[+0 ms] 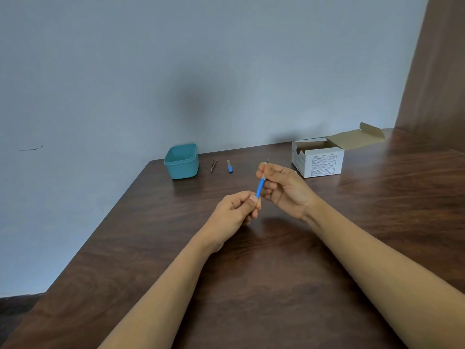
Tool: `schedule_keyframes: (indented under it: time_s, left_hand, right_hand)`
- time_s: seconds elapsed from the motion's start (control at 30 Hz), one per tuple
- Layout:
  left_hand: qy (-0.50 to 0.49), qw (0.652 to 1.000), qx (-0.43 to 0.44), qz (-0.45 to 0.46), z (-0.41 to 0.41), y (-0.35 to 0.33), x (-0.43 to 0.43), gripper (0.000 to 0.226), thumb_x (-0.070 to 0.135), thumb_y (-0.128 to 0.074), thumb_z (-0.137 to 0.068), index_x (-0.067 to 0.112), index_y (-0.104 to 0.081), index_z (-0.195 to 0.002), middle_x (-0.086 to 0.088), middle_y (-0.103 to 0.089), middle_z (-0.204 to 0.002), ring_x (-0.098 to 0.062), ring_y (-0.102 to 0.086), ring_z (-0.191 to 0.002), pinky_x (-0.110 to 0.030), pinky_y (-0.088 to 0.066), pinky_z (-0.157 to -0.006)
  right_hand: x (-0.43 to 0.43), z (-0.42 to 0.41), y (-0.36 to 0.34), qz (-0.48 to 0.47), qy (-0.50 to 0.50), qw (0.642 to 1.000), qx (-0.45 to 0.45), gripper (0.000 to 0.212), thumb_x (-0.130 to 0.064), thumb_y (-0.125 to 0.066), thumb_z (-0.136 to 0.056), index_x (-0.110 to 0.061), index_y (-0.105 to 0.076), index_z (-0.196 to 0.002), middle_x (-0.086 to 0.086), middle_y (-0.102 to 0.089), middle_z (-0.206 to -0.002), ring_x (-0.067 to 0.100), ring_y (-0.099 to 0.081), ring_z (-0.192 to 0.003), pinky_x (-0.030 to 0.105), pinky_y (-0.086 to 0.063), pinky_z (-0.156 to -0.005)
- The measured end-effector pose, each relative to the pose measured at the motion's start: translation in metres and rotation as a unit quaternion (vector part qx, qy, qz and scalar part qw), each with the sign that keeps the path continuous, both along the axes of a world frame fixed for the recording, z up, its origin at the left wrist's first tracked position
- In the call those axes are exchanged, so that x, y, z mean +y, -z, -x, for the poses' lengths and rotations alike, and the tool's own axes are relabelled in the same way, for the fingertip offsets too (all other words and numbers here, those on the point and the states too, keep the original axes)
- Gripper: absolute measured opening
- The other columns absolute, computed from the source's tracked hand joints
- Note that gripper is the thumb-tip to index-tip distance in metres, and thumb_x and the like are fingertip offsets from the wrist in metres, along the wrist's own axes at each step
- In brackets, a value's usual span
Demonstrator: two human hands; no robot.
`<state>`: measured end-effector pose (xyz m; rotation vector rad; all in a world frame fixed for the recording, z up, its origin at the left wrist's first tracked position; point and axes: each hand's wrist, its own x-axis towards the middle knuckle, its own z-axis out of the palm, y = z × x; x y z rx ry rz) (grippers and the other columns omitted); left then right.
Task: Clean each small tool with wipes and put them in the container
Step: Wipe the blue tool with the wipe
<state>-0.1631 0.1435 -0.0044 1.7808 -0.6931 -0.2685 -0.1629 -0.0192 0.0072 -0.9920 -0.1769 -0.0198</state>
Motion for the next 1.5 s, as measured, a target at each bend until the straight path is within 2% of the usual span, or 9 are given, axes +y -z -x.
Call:
schedule_keyframes:
  time_s: [0.2, 0.33, 0.43, 0.57, 0.73, 1.0, 1.27, 1.37, 1.5]
  left_hand:
    - [0.159, 0.952, 0.21, 0.158, 0.006, -0.006, 0.0, 0.016, 0.014, -0.044, -0.095, 0.01, -0.053, -0.082, 0.003, -0.047, -0.061, -0.005, -0.039, -0.055, -0.017, -0.037, -0.056]
    - [0.222, 0.922, 0.264, 0.176, 0.007, -0.006, 0.002, 0.02, 0.005, -0.041, -0.091, 0.01, -0.053, -0.076, 0.003, -0.049, -0.058, -0.004, -0.04, -0.051, -0.018, -0.038, -0.054]
    - [0.208, 0.93, 0.246, 0.178, 0.008, -0.005, 0.001, 0.017, 0.009, -0.043, -0.092, 0.01, -0.052, -0.078, 0.003, -0.048, -0.059, -0.004, -0.039, -0.052, -0.017, -0.037, -0.055]
    - [0.075, 0.976, 0.147, 0.143, 0.001, 0.002, 0.0, 0.023, 0.016, -0.044, -0.101, 0.012, -0.056, -0.082, 0.006, -0.05, -0.062, -0.003, -0.041, -0.057, -0.015, -0.037, -0.059]
    - [-0.029, 0.996, 0.024, 0.08, -0.005, 0.011, -0.001, 0.027, 0.018, -0.047, -0.1, 0.017, -0.062, -0.078, 0.005, -0.055, -0.064, -0.004, -0.048, -0.063, -0.017, -0.04, -0.063]
    - [-0.076, 0.994, 0.026, 0.07, -0.008, 0.014, 0.0, 0.029, 0.02, -0.048, -0.099, 0.019, -0.065, -0.076, 0.007, -0.056, -0.064, -0.004, -0.048, -0.063, -0.022, -0.039, -0.064]
    - [-0.095, 0.986, 0.074, 0.111, -0.007, 0.012, -0.001, 0.024, 0.017, -0.05, -0.099, 0.012, -0.067, -0.083, 0.003, -0.06, -0.066, -0.005, -0.05, -0.062, -0.02, -0.042, -0.062]
    - [-0.086, 0.989, 0.09, 0.075, -0.009, 0.007, 0.001, 0.023, 0.02, -0.05, -0.099, 0.008, -0.069, -0.096, -0.003, -0.068, -0.079, -0.004, -0.055, -0.065, -0.019, -0.047, -0.064]
    - [-0.14, 0.979, 0.125, 0.076, -0.016, -0.002, 0.012, 0.023, 0.019, -0.048, -0.1, 0.014, -0.07, -0.104, -0.004, -0.073, -0.096, -0.01, -0.062, -0.081, -0.025, -0.054, -0.077]
  right_hand:
    - [-0.002, 0.001, 0.005, -0.074, -0.123, 0.986, -0.085, 0.021, -0.031, -0.086, -0.062, -0.021, -0.071, -0.073, -0.009, -0.062, -0.07, 0.0, -0.042, -0.043, 0.016, -0.044, -0.053]
    - [-0.002, 0.002, 0.006, -0.072, -0.227, 0.962, -0.134, 0.013, -0.037, -0.079, -0.072, -0.029, -0.07, -0.077, -0.015, -0.062, -0.07, -0.004, -0.047, -0.05, 0.014, -0.04, -0.064]
    - [-0.002, 0.002, 0.004, -0.059, -0.212, 0.967, -0.129, 0.014, -0.036, -0.079, -0.07, -0.027, -0.071, -0.076, -0.014, -0.063, -0.069, -0.004, -0.046, -0.048, 0.014, -0.04, -0.062]
    - [0.006, 0.0, 0.0, -0.013, -0.009, 0.999, -0.028, 0.016, -0.028, -0.075, -0.065, -0.016, -0.073, -0.076, -0.004, -0.066, -0.071, 0.001, -0.037, -0.038, 0.014, -0.041, -0.05]
    - [0.019, 0.001, 0.003, 0.069, 0.128, 0.989, 0.038, 0.009, -0.02, -0.068, -0.082, -0.013, -0.071, -0.086, -0.001, -0.073, -0.081, 0.002, -0.032, -0.043, 0.015, -0.029, -0.048]
    - [0.025, 0.005, 0.007, 0.13, 0.135, 0.98, 0.063, 0.012, -0.024, -0.068, -0.085, -0.015, -0.074, -0.09, 0.002, -0.075, -0.092, 0.005, -0.03, -0.045, 0.019, -0.026, -0.05]
    - [0.032, 0.007, 0.009, 0.152, 0.101, 0.98, 0.077, 0.011, -0.021, -0.067, -0.087, -0.013, -0.073, -0.09, 0.0, -0.071, -0.079, 0.004, -0.037, -0.044, 0.017, -0.03, -0.048]
    - [0.032, 0.006, 0.004, 0.155, 0.109, 0.98, 0.066, 0.011, -0.019, -0.065, -0.088, -0.011, -0.072, -0.085, 0.002, -0.067, -0.074, 0.005, -0.046, -0.041, 0.017, -0.038, -0.044]
    - [0.025, 0.005, 0.003, 0.214, 0.11, 0.969, 0.05, 0.013, -0.022, -0.064, -0.089, -0.015, -0.074, -0.082, 0.003, -0.064, -0.075, 0.004, -0.031, -0.042, 0.016, -0.026, -0.045]
